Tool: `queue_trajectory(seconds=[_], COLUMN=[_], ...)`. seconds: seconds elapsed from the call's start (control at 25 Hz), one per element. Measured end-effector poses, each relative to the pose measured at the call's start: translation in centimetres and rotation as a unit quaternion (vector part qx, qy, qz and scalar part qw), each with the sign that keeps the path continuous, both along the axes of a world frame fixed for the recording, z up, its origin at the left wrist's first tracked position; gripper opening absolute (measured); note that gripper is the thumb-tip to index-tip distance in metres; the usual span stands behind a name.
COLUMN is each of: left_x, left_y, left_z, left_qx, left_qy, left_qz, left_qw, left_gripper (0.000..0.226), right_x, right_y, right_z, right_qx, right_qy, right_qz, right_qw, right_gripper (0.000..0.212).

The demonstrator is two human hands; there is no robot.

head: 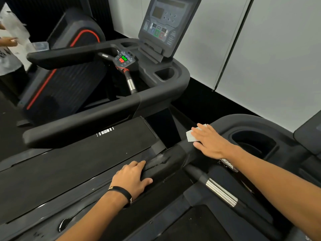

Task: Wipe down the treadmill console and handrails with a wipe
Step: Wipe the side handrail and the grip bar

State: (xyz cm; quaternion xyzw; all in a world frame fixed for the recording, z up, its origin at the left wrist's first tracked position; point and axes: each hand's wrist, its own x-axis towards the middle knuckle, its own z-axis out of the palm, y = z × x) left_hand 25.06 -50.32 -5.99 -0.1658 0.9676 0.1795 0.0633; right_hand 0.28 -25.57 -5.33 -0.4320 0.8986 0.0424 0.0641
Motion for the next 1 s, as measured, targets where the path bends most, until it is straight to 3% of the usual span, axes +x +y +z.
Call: queue_trajectory(seconds=[0.12, 0.24, 0.44, 0.52, 0.6, 0.72, 0.84, 0.92, 1.0], left_x=[-0.1, 0.0, 0.3, 0.3, 0.4, 1.0, 2.9, 4.7, 5.8], left_y=[0.3, 0.3, 0.4, 0.2, 0.3, 0.1, -1.3, -2.8, -3.6], left_z=[0.1, -0.1, -0.2, -0.1, 0.0, 0.3, 0.5, 0.4, 0.2], left_qx=[-0.001, 0.008, 0.009, 0.006, 0.006, 0.003, -0.030, -0.043, -0.042], left_qy=[-0.002, -0.002, -0.002, -0.005, -0.006, -0.007, -0.026, -0.053, -0.079], left_qz=[0.007, 0.020, 0.017, 0.013, 0.010, 0.002, -0.003, 0.015, 0.031], left_qw=[1.000, 1.000, 1.000, 1.000, 1.000, 1.000, 0.999, 0.998, 0.996], left_gripper=[0.071, 0.072, 0.072, 0.072, 0.073, 0.073, 0.071, 0.075, 0.078], right_x=[-1.2, 1.3, 3.8, 6.6, 10.8, 11.6, 5.9, 4.1, 6.6], right_y=[1.4, 0.2, -2.9, -5.0, -6.4, -5.0, -2.7, -2.7, -5.0], right_z=[-1.4, -3.6, -3.9, -3.2, -4.2, -4.3, -3.5, -2.9, -3.2], right_qx=[-0.039, -0.122, -0.175, -0.219, -0.217, -0.174, -0.164, -0.172, -0.201], right_qy=[-0.046, -0.006, 0.012, 0.026, -0.022, -0.036, 0.033, 0.028, 0.006], right_qz=[-0.076, -0.166, -0.303, -0.227, -0.107, -0.036, -0.118, -0.177, -0.160], right_qw=[0.995, 0.979, 0.937, 0.949, 0.970, 0.983, 0.979, 0.969, 0.966], right_gripper=[0.066, 0.066, 0.061, 0.048, 0.058, 0.065, 0.052, 0.049, 0.047])
